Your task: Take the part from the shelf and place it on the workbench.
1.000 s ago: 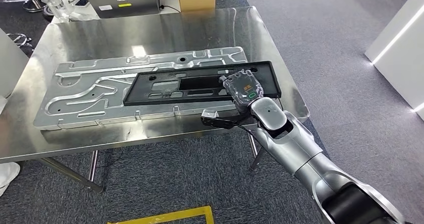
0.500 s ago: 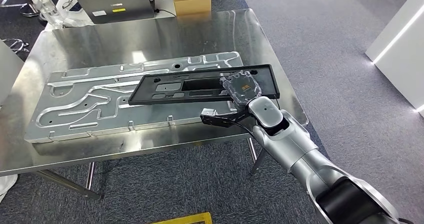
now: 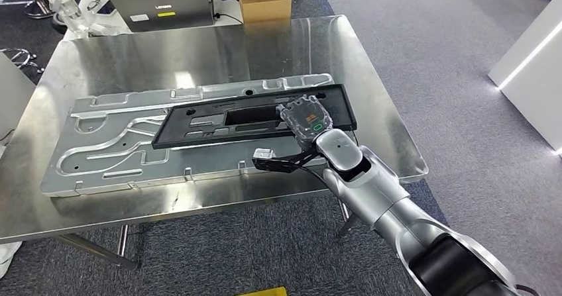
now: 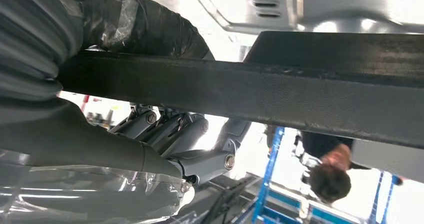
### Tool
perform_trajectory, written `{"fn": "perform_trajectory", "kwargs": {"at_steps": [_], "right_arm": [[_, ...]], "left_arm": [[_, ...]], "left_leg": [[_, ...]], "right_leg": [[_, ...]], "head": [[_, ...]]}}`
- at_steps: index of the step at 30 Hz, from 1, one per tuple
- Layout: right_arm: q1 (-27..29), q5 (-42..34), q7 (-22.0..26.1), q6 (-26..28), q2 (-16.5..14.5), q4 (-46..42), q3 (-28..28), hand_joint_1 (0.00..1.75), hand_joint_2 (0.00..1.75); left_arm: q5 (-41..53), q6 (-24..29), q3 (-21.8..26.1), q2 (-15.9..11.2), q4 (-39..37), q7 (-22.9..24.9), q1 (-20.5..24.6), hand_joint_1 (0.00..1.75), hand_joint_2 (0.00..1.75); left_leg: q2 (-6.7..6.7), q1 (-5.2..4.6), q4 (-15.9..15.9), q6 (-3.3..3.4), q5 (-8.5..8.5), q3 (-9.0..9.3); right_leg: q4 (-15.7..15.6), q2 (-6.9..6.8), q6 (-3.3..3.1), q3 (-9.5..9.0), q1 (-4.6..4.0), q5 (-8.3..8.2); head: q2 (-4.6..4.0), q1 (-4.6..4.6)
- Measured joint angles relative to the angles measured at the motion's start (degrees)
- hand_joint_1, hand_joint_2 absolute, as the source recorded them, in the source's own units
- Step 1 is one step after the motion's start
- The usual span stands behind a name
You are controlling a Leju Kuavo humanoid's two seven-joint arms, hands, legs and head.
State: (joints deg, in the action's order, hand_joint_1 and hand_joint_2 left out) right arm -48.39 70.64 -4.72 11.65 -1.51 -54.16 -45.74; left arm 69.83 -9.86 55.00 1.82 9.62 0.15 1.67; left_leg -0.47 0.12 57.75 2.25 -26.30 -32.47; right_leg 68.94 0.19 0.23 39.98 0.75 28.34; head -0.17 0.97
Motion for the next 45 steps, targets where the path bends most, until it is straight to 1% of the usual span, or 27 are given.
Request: {"fn": "perform_trajectory", "kwargs": {"at_steps": [1,2,3,4,7,8,9,11,12,13,14,16,17,18,19,22,27,31,34,35,38,39,40,41,43,44,45], "right_arm": [[-0.03,-0.01,0.13,0.01,-0.33,-0.10,-0.18,1.75,1.75],[-0.08,-0.03,0.22,0.02,-0.70,-0.24,-0.32,1.75,1.75],[-0.11,-0.07,0.30,0.03,-1.04,-0.36,-0.46,1.75,1.75],[-0.13,-0.10,0.36,0.04,-1.34,-0.43,-0.59,1.75,1.75],[-0.10,-0.13,0.41,0.06,-1.94,-0.67,-0.91,1.75,1.75],[-0.12,-0.14,0.41,0.07,-2.09,-0.74,-0.96,1.75,1.75],[-0.13,-0.15,0.41,0.08,-2.28,-0.81,-0.98,1.75,1.75],[-0.12,-0.17,0.41,0.08,-2.48,-0.81,-1.04,1.75,1.75],[-0.05,-0.19,0.44,0.07,-2.54,-0.81,-1.12,1.75,1.75],[0.08,-0.25,0.49,0.06,-2.57,-0.81,-1.20,1.75,1.75],[0.20,-0.34,0.55,0.05,-2.59,-0.81,-1.27,1.31,1.31],[0.40,-0.67,0.62,0.03,-2.63,-0.88,-1.32,0.44,0.44],[0.40,-0.85,0.61,0.04,-2.62,-0.93,-1.32,0.00,0.00],[0.42,-1.03,0.59,0.06,-2.61,-1.01,-1.33,0.00,0.00],[0.51,-1.17,0.57,0.08,-2.59,-1.08,-1.33,0.00,0.00],[0.92,-1.48,0.17,-0.20,-2.53,-1.55,-1.36,0.00,0.00],[1.02,-1.82,-0.68,-1.75,-2.39,-3.31,-1.43,0.00,0.00],[1.07,-2.10,-0.83,-2.14,-2.12,-3.96,-1.45,0.00,0.00],[1.18,-2.39,-0.91,-2.31,-1.91,-4.48,-1.45,0.00,0.00],[1.25,-2.49,-0.93,-2.39,-1.84,-4.74,-1.45,0.00,0.00],[1.47,-2.81,-0.95,-2.57,-1.66,-5.96,-1.45,0.00,0.00],[1.49,-2.88,-0.94,-2.60,-1.59,-6.40,-1.45,0.00,0.00],[1.48,-2.91,-0.93,-2.61,-1.50,-6.80,-1.45,0.00,0.00],[1.52,-2.91,-0.93,-2.65,-1.39,-7.08,-1.45,0.00,0.00],[1.82,-2.91,-0.93,-2.76,-1.16,-7.37,-1.48,0.00,0.00],[2.12,-2.92,-0.93,-2.82,-0.99,-7.50,-1.50,0.00,0.00],[2.41,-2.92,-0.92,-2.86,-0.81,-7.72,-1.53,0.00,0.00]], "left_arm": [[0.00,0.03,0.01,0.02,0.00,-0.01,-0.02,0.00,1.75],[0.00,0.09,0.03,0.04,0.00,-0.02,-0.01,0.00,1.75],[0.00,0.13,0.04,0.07,0.00,-0.03,0.03,0.00,1.75],[0.00,0.16,0.06,0.09,0.00,-0.04,0.08,0.00,1.75],[-0.01,0.21,0.08,0.07,0.02,-0.07,0.15,0.00,1.75],[-0.02,0.23,0.08,0.05,0.02,-0.07,0.11,0.00,1.75],[-0.02,0.25,0.08,0.03,0.02,-0.07,0.06,0.00,1.75],[-0.05,0.25,0.09,0.02,0.02,-0.20,0.02,0.00,1.75],[-0.13,0.17,0.12,0.02,0.02,-0.36,0.01,0.00,1.75],[-0.43,0.02,0.21,0.02,0.02,-0.54,-0.02,0.00,1.75],[-0.90,-0.18,0.38,0.02,0.02,-0.68,-0.07,0.00,1.75],[-2.23,-0.48,1.07,0.04,0.02,-0.65,-0.16,0.00,1.75],[-2.74,-0.55,1.46,0.09,0.02,-0.45,-0.16,0.00,1.75],[-3.15,-0.60,1.88,0.13,0.02,-0.22,-0.15,0.00,1.75],[-3.48,-0.66,2.24,0.18,0.01,-0.04,-0.14,0.00,1.31],[-4.17,-0.68,3.14,0.23,0.02,-0.26,-0.20,0.00,0.00],[-4.07,-0.86,3.96,0.23,0.02,-0.58,-0.12,0.00,0.00],[-3.93,-1.15,4.19,0.23,0.02,-1.06,-0.09,0.00,0.00],[-3.82,-1.19,4.22,0.23,0.02,-1.03,-0.07,0.00,0.00],[-3.78,-1.19,4.23,0.22,0.02,-0.90,-0.07,0.00,0.00],[-3.76,-1.18,4.24,0.12,0.02,-0.40,-0.12,0.00,0.00],[-3.76,-1.17,4.25,0.11,0.02,-0.29,-0.12,0.00,0.00],[-3.76,-1.17,4.25,0.11,0.02,-0.23,-0.10,0.00,0.00],[-3.76,-1.17,4.25,0.11,0.02,-0.21,-0.09,0.00,0.00],[-3.72,-1.15,4.26,0.11,0.02,-0.14,-0.04,0.00,0.00],[-3.68,-1.14,4.26,0.10,0.02,-0.09,-0.04,0.00,0.00],[-3.62,-1.11,4.27,0.10,0.02,-0.05,-0.06,0.00,0.00]], "left_leg": [[-0.01,-0.13,0.11,-0.17,-0.41,0.41],[-0.02,-0.21,0.22,-0.39,-0.76,0.65],[-0.02,-0.24,0.26,-0.65,-1.04,0.76],[-0.02,-0.22,0.20,-0.96,-1.22,0.79],[0.04,-0.05,0.67,-1.89,-2.07,0.88],[0.07,0.00,2.30,-2.21,-3.00,0.21],[0.09,0.16,5.10,-2.52,-4.34,-1.17],[0.11,0.42,12.54,-3.10,-7.05,-5.41],[0.12,0.60,15.37,-3.34,-7.51,-7.36],[0.13,0.80,16.19,-3.54,-6.75,-8.45],[0.15,1.02,14.82,-3.70,-4.89,-8.47],[0.15,1.43,7.45,-3.91,0.17,-5.95],[0.09,1.40,3.97,-3.83,1.71,-4.53],[0.05,1.31,1.75,-3.63,2.44,-3.58],[-0.01,1.22,0.78,-3.42,2.47,-3.15],[-0.09,0.88,0.40,-2.97,2.46,-3.07],[-0.06,0.47,0.40,-2.19,2.14,-3.03],[-0.01,0.28,0.46,-1.85,2.08,-3.03],[0.00,0.22,0.50,-1.73,2.09,-3.03],[0.00,0.10,0.63,-1.53,2.03,-3.07],[0.13,0.06,0.16,-0.47,2.26,-2.80],[0.24,0.22,-0.51,-0.17,2.57,-2.46],[0.37,0.37,-1.12,0.10,2.87,-2.14],[0.51,0.48,-1.54,0.29,3.12,-1.90],[0.63,0.34,-1.62,0.43,3.26,-1.88],[0.65,0.32,-1.53,0.40,3.28,-1.94],[0.65,0.32,-1.37,0.36,3.27,-2.03]], "right_leg": [[-3.92,-0.03,-0.39,-1.66,-0.29,-1.97],[-6.97,-0.06,-0.69,-2.96,-0.51,-3.20],[-8.75,-0.06,-0.92,-3.71,-0.76,-3.59],[-9.30,-0.06,-1.10,-3.94,-0.95,-3.28],[-10.36,0.00,-1.69,-4.79,-0.69,-3.21],[-10.77,0.00,-1.91,-5.26,-0.51,-3.21],[-11.02,-0.03,-2.11,-5.70,-0.41,-3.12],[-11.13,-0.06,-2.33,-6.21,-0.41,-2.75],[-11.11,-0.07,-2.33,-6.45,-0.41,-2.51],[-11.09,-0.04,-2.26,-6.76,-0.39,-2.24],[-11.05,0.02,-2.14,-7.12,-0.35,-1.92],[-10.86,0.16,-1.67,-7.88,-0.25,-1.12],[-10.63,0.26,-1.33,-8.06,-0.29,-0.74],[-10.52,0.33,-0.99,-8.11,-0.34,-0.49],[-10.33,0.39,-0.84,-8.04,-0.45,-0.32],[-10.32,0.40,-1.40,-8.00,-0.43,-0.26],[-10.91,0.39,-1.39,-8.25,-0.12,-0.26],[-11.02,0.40,-0.99,-8.26,0.04,-0.36],[-11.08,0.39,-0.35,-8.27,0.12,-0.39],[-11.23,0.39,0.08,-8.33,0.29,-0.48],[-11.70,0.41,1.52,-8.61,0.58,-0.68],[-11.18,0.35,1.67,-8.48,0.50,-0.24],[-9.72,0.29,1.63,-7.87,0.46,0.78],[-7.06,0.22,1.54,-6.67,0.47,2.39],[0.08,0.18,1.41,-3.17,0.54,5.99],[2.90,0.17,1.44,-1.75,0.62,6.96],[4.07,0.15,1.49,-1.10,0.76,6.95]], "head": [[0.00,0.01],[0.00,0.01],[0.00,0.01],[0.00,0.02],[0.00,0.03],[0.00,0.03],[0.00,0.04],[0.00,0.05],[0.00,0.05],[0.00,0.05],[0.00,0.05],[0.00,0.05],[0.00,0.05],[0.00,0.05],[0.00,0.04],[0.00,0.03],[0.00,0.03],[0.00,0.04],[0.00,0.04],[0.00,0.04],[0.00,0.04],[0.00,0.04],[0.00,0.04],[0.01,0.03],[0.01,0.03],[0.01,0.03],[0.00,0.03]]}}
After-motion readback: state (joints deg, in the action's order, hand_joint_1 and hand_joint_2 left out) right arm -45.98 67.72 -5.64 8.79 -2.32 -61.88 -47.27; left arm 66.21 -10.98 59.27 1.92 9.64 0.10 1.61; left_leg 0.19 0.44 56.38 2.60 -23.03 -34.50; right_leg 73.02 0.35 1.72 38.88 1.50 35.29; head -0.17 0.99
